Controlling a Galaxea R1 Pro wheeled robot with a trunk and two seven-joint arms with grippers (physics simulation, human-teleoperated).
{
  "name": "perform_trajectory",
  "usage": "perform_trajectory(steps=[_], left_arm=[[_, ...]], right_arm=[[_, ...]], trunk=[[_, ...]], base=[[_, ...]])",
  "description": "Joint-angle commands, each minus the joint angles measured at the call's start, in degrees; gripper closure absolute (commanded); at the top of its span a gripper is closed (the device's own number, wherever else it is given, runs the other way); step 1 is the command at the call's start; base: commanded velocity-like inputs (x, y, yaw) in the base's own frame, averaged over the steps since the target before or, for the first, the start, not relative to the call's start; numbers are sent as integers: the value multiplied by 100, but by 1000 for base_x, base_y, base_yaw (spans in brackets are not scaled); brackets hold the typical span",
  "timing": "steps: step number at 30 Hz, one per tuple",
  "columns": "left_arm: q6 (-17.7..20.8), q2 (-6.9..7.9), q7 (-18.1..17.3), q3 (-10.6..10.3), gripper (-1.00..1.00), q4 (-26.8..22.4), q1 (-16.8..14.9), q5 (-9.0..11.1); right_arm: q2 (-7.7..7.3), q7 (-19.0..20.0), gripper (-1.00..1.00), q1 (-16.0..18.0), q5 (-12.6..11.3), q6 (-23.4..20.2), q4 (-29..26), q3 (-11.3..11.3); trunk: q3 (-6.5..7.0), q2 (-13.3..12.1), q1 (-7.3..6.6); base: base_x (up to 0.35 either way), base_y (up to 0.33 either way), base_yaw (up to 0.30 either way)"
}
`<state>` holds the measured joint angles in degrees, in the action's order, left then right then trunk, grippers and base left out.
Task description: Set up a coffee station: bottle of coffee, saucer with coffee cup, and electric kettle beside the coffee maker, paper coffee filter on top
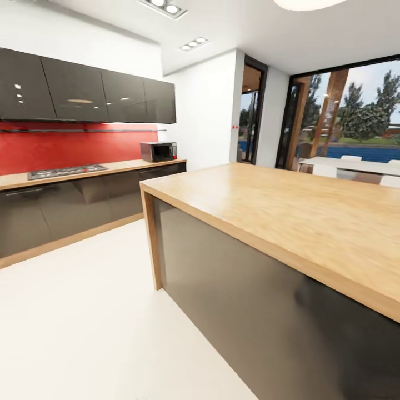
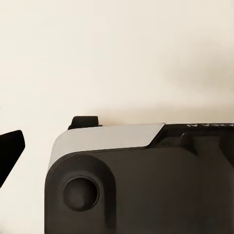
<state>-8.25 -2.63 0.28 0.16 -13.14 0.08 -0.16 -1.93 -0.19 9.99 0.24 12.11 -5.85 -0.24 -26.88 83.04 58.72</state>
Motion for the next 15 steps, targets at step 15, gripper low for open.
perform_trajectory(steps=[15], left_arm=[[-10, -1, 6, 8, -100, 2, 1, -2]], right_arm=[[0, 13, -100, 3, 2, 19, 4, -1]], trunk=[[-5, 4, 1]], base=[[86, 99, 118]])
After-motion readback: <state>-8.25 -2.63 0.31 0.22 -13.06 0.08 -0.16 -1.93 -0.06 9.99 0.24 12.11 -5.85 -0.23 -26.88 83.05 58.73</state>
